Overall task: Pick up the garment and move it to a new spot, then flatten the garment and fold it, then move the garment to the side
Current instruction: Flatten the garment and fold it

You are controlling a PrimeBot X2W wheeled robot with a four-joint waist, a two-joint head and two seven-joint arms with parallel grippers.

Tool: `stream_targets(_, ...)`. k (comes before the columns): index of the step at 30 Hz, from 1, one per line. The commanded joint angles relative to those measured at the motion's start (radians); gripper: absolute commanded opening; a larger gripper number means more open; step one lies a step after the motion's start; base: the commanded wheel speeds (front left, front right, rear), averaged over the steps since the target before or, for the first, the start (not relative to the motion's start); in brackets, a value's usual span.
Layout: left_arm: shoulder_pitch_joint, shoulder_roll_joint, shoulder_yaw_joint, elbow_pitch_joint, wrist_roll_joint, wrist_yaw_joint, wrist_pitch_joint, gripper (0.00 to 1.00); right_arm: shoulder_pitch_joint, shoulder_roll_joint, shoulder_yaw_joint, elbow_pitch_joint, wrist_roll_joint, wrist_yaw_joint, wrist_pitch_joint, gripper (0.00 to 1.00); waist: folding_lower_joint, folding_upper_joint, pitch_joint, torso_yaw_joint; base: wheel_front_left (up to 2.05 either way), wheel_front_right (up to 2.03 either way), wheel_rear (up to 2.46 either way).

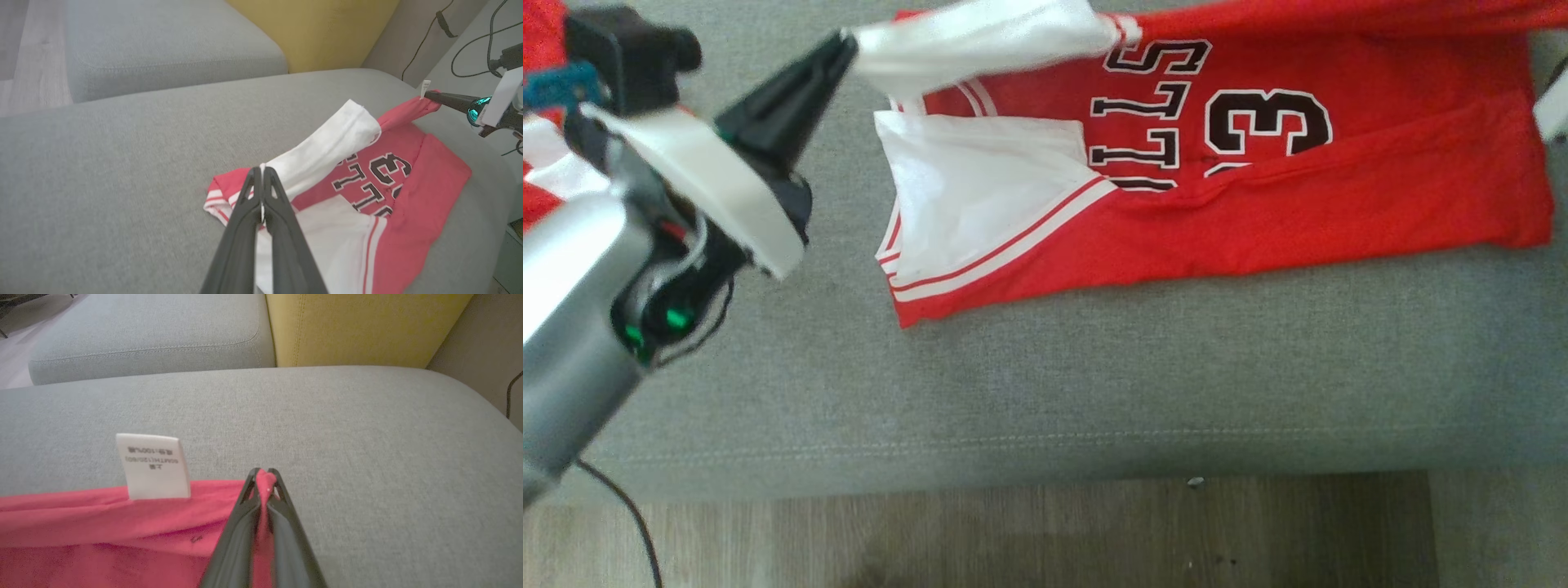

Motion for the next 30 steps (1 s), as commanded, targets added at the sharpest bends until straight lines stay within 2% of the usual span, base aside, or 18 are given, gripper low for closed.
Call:
stream_targets(1,0.004,0.071,0.04,-0.055,-0.001,0.025,0.009,0.0,0.061,-0.02,0.001,-0.074,0.012,0.006,0.003,0.0,0.0,-0.0001,-0.006,0.003,0.0,0.0,0.0)
stream_targets(6,0.079,0.093,0.002,-0.105,0.014,0.07,0.013,0.0,0.189,-0.004,-0.031,-0.176,0.017,0.006,0.031,0.0,0.0,-0.0001,-0.02,0.002,0.0,0.0,0.0)
stream_targets(14,0.141,0.07,-0.034,-0.089,0.017,0.087,-0.001,0.0,0.306,0.029,-0.084,-0.272,-0.004,0.006,0.091,0.01,0.0,-0.0001,-0.028,0.001,0.0,0.0,0.0)
stream_targets(15,0.146,0.064,-0.036,-0.08,0.016,0.089,-0.004,0.0,0.316,0.033,-0.089,-0.279,-0.007,0.006,0.096,0.35,0.0,-0.0001,-0.029,0.001,0.0,0.0,0.0)
stream_targets(16,0.146,0.064,-0.036,-0.08,0.016,0.089,-0.004,0.0,0.316,0.033,-0.089,-0.279,-0.007,0.006,0.096,0.35,0.0,-0.0001,-0.029,0.001,0.0,0.0,0.0)
stream_targets(17,0.151,0.056,-0.035,-0.07,0.012,0.093,-0.009,0.0,0.326,0.037,-0.094,-0.283,-0.012,0.006,0.101,0.69,0.0,-0.0001,-0.03,0.0,0.0,0.0,0.0)
stream_targets(18,0.155,0.05,-0.034,-0.059,0.011,0.097,-0.016,0.05,0.334,0.041,-0.099,-0.288,-0.016,0.006,0.104,1.0,0.0,-0.0001,-0.032,-0.001,0.0,0.0,0.0)
stream_targets(19,0.159,0.044,-0.036,-0.048,0.011,0.1,-0.02,0.46,0.34,0.045,-0.102,-0.294,-0.021,0.006,0.104,1.0,0.0,-0.0001,-0.034,-0.002,0.0,0.0,0.0)
stream_targets(20,0.164,0.038,-0.038,-0.037,0.011,0.103,-0.024,1.0,0.347,0.05,-0.107,-0.3,-0.026,0.006,0.103,1.0,0.0,-0.0001,-0.037,-0.004,0.0,0.0,0.0)
stream_targets(25,0.206,0.009,-0.032,0.003,0.013,0.15,-0.077,1.0,0.397,0.071,-0.159,-0.334,-0.057,0.006,0.084,1.0,0.0,-0.0001,-0.074,-0.013,0.0,0.0,0.0)
stream_targets(28,0.258,0.0,-0.016,0.009,0.032,0.217,-0.124,1.0,0.444,0.102,-0.21,-0.368,-0.068,0.006,0.053,1.0,0.0,-0.0001,-0.111,-0.019,0.0,0.0,0.0)
stream_targets(30,0.306,-0.007,0.009,0.001,0.054,0.278,-0.146,1.0,0.48,0.137,-0.243,-0.397,-0.067,0.006,0.021,1.0,0.0,-0.0001,-0.137,-0.021,0.0,0.0,0.0)
